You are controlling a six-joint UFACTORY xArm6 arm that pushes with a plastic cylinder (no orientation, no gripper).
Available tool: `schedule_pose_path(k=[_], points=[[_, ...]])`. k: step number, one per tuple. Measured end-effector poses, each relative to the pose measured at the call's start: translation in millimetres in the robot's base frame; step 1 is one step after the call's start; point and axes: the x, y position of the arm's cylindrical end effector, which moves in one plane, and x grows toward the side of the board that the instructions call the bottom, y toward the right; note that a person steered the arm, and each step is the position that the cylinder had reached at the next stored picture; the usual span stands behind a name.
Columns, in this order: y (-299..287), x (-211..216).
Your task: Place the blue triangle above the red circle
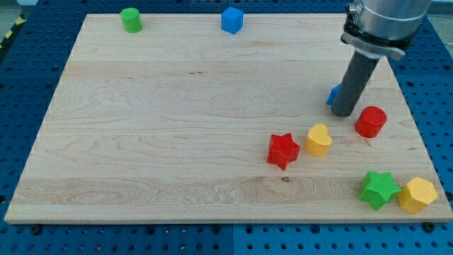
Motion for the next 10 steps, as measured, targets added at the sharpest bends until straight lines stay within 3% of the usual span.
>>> schedule_pose_path(k=[5,7,10], points=[[32.0,-159.6],[5.2,-164.3],[45.8,-191.2]])
